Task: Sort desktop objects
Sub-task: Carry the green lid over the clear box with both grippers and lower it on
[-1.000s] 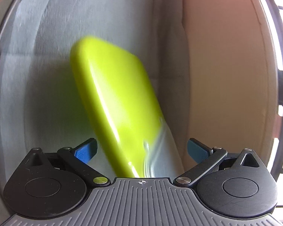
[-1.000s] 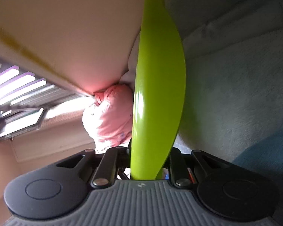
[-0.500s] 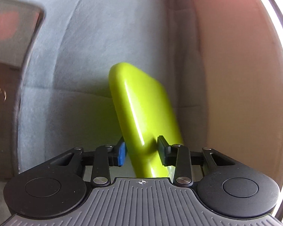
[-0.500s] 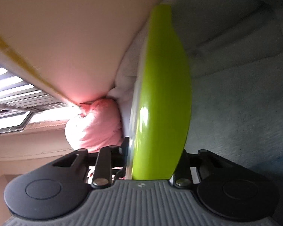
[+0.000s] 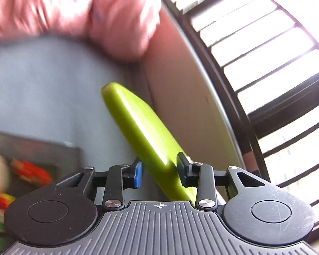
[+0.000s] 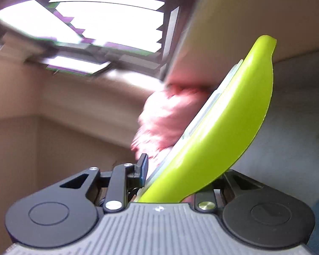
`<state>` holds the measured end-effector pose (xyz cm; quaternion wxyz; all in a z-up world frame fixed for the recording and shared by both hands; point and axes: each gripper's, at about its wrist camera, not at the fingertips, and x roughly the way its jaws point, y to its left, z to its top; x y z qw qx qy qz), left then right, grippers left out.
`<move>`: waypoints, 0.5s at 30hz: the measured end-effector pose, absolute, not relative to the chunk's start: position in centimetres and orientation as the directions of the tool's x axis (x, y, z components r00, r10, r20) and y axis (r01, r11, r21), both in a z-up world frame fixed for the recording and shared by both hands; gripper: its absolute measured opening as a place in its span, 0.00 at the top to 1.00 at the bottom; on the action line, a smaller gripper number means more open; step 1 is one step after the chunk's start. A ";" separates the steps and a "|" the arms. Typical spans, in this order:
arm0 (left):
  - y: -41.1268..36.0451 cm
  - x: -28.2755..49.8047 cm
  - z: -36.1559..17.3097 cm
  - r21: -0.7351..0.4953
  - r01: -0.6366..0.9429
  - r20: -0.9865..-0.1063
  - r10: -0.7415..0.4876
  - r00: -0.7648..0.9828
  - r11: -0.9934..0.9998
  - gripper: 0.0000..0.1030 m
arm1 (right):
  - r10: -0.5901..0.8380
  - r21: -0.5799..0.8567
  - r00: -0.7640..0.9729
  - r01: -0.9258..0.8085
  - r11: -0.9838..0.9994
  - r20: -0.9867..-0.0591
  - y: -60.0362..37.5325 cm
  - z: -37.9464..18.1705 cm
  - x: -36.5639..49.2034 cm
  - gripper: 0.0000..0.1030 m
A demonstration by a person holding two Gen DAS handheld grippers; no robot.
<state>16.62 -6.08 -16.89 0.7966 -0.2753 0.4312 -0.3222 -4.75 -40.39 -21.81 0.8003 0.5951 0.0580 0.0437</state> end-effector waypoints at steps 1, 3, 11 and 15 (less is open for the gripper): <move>-3.8 16.2 -16.2 -0.696 0.282 -0.507 -0.731 0.457 0.660 0.61 | 0.175 0.955 0.984 -0.031 0.296 -0.023 -39.6 -20.7 -3.9 0.72; 1.1 15.4 -15.7 -0.675 0.264 -0.506 -0.693 0.514 0.689 0.59 | 0.257 0.949 0.966 -0.083 0.303 0.003 -37.4 -19.5 -1.9 0.72; 14.6 16.0 -26.4 -0.729 0.025 -0.566 -0.623 0.540 0.684 0.55 | 0.517 0.920 0.851 -0.125 0.373 -0.094 -27.0 -22.8 2.8 0.71; 15.4 16.0 -32.4 -0.771 -0.058 -0.572 -0.651 0.499 0.634 0.53 | 0.556 0.915 0.807 -0.047 0.401 -0.202 -25.6 -26.2 4.0 0.71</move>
